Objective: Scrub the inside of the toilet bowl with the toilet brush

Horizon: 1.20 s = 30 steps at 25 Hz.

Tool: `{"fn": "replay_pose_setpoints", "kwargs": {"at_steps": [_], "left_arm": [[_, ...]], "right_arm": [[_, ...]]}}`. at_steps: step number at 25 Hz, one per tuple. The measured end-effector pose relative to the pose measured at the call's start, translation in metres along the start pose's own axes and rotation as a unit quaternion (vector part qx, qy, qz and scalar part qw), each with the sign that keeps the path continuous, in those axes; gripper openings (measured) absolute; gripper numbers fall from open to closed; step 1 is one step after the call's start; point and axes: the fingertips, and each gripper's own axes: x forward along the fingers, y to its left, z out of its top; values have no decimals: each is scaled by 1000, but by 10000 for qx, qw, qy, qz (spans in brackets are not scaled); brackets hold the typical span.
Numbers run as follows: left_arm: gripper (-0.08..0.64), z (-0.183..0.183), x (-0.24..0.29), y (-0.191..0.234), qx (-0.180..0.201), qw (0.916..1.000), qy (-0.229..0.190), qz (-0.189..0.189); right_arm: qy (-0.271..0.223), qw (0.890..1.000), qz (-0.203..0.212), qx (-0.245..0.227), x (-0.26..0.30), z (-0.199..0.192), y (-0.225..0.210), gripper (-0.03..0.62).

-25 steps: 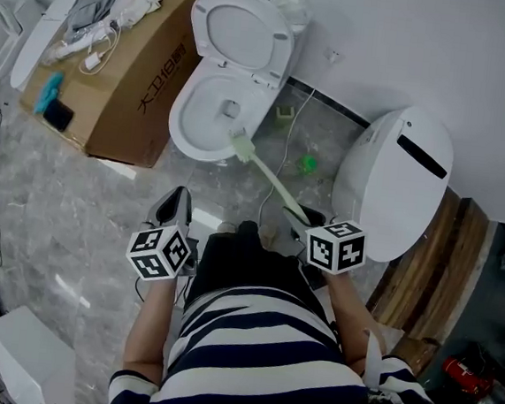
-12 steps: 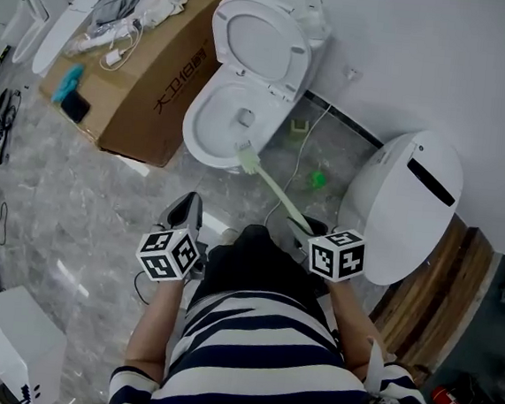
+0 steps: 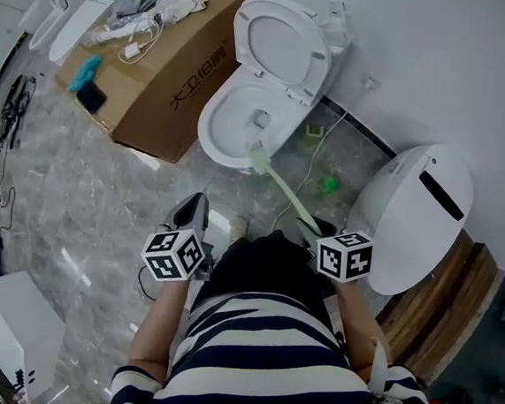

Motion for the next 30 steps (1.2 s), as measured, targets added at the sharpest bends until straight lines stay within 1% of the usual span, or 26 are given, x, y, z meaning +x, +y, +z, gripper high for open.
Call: {"fn": "replay_pose_setpoints", "kwargs": {"at_steps": [5, 10, 13, 17, 23, 30], "left_arm": [[0, -1, -1, 18, -89, 9999, 1, 58], [0, 9, 15, 37, -69, 10000, 63, -13], [0, 24, 26, 51, 33, 9999, 87, -124], [0, 43, 38, 79, 212, 9993, 191, -252], [0, 62, 60, 123, 263, 9977, 420, -468], [0, 79, 88, 166, 363, 9928, 751, -861]], "right_arm": [[6, 10000, -7, -10, 11, 5, 7, 100], [5, 10000, -69, -9, 25, 17, 14, 100], [26, 9999, -122, 7, 38, 26, 20, 100], [125, 9995, -233, 161, 64, 36, 33, 100], [213, 9981, -435, 393, 110, 55, 51, 100], [294, 9940, -703, 780, 163, 66, 71, 100]]}}
